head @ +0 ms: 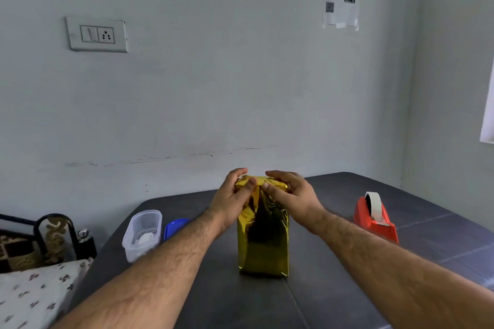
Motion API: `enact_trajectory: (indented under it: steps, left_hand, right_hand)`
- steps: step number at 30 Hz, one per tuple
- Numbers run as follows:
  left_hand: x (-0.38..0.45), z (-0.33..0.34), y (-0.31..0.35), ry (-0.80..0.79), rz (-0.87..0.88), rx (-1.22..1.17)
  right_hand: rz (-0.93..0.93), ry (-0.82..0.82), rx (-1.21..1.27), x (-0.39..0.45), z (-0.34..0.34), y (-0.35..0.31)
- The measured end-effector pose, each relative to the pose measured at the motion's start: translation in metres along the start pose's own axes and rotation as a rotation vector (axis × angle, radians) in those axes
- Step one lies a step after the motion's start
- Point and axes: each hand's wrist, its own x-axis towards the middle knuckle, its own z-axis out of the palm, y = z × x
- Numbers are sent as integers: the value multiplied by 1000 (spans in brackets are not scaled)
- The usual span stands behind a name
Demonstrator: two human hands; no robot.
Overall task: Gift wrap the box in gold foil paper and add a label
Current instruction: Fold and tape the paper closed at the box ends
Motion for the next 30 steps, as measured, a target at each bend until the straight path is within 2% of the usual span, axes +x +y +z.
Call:
enact_trajectory:
  steps: [2, 4, 8, 10, 13, 16, 18, 21, 24, 26, 27, 30]
  left_hand:
    - [7, 3, 0, 122, 54, 19]
    - [16, 6, -1, 216, 35, 40]
    - [26, 10, -22, 261, -266, 37]
    - [25, 11, -32, 271, -422, -20]
    - [26, 9, -43, 284, -576, -144]
    - [27, 5, -61, 318, -645, -211]
    - [24, 6, -67, 300, -615, -210]
    - [15, 7, -68, 264, -441, -134]
    - [7, 1, -68, 228, -305, -115]
    - [-4, -2, -72, 209, -261, -121]
    - [-10, -1, -73, 179, -246, -134]
    - [-34, 10, -82, 39, -288, -64]
  right_hand:
    - [28, 16, 9, 6, 7, -2]
    - [114, 30, 36, 13, 15, 0]
    - [366, 105, -11, 20, 35, 19]
    - [397, 139, -26, 18, 44, 28]
    - [425, 1, 23, 17, 57, 41]
    - [486, -128, -82, 14, 68, 46]
    - [484, -195, -229, 14, 74, 50]
    - [472, -226, -417, 13, 76, 60]
    - [313, -87, -504, 15, 73, 59]
    - [227, -52, -527, 13, 73, 56]
    - [203, -101, -560, 12, 74, 54]
    - [274, -411, -681, 4, 79, 63]
